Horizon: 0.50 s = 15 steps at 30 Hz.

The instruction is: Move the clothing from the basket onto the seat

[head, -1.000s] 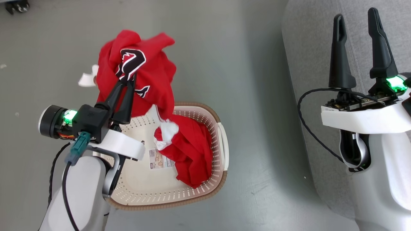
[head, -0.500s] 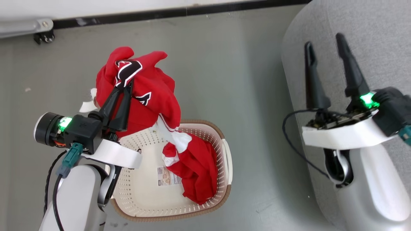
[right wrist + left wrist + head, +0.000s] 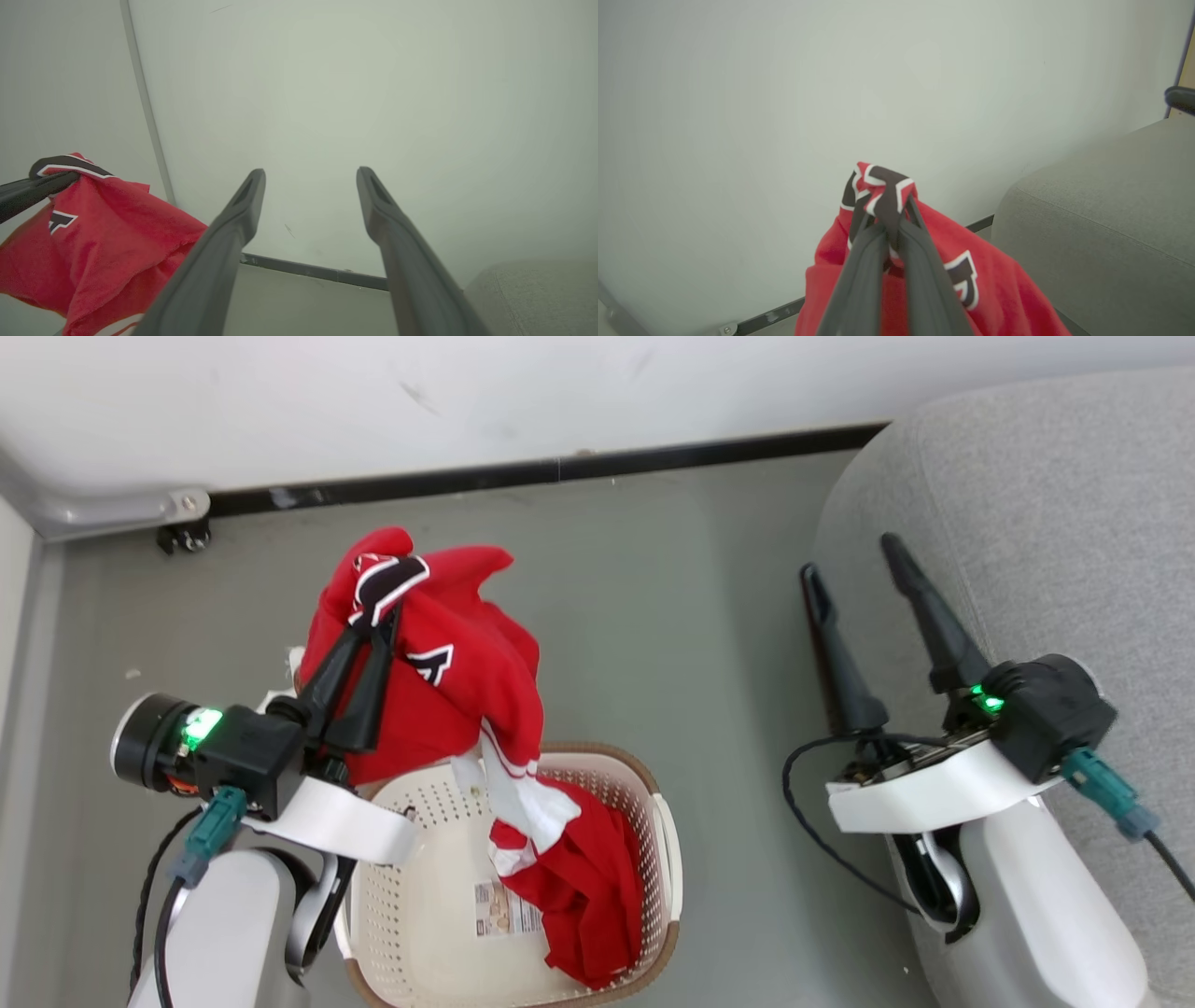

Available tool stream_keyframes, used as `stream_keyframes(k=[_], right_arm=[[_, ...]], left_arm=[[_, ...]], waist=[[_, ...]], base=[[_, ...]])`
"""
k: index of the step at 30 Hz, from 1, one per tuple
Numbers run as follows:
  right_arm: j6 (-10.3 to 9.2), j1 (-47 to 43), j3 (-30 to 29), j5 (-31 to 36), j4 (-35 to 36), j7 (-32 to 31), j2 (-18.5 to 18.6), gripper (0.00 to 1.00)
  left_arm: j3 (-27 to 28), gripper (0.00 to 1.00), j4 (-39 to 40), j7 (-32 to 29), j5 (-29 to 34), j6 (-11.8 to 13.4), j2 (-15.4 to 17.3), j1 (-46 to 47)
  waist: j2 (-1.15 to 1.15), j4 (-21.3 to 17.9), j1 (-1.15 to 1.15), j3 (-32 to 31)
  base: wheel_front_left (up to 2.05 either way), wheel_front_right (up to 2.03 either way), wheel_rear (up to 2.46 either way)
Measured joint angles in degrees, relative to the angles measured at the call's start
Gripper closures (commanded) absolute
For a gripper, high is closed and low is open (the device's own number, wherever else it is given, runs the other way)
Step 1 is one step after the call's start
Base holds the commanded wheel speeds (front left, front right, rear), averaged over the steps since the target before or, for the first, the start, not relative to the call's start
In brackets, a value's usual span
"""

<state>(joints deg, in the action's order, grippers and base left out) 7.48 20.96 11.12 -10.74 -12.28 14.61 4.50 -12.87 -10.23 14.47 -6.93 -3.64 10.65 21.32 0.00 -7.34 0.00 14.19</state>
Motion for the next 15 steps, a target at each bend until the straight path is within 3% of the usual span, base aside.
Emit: stream_keyframes(k=[15], right_arm=[[0.0, -2.2, 15.2, -4.1, -2.3, -1.6, 3.7, 0.0]], left_arm=[[-2.4, 1.0, 0.4, 0.0, 0.0, -1.5, 1.3, -3.5]], waist=[[0.0, 0.8, 0.0, -7.4]], base=[[0.0, 0.0, 0.0]])
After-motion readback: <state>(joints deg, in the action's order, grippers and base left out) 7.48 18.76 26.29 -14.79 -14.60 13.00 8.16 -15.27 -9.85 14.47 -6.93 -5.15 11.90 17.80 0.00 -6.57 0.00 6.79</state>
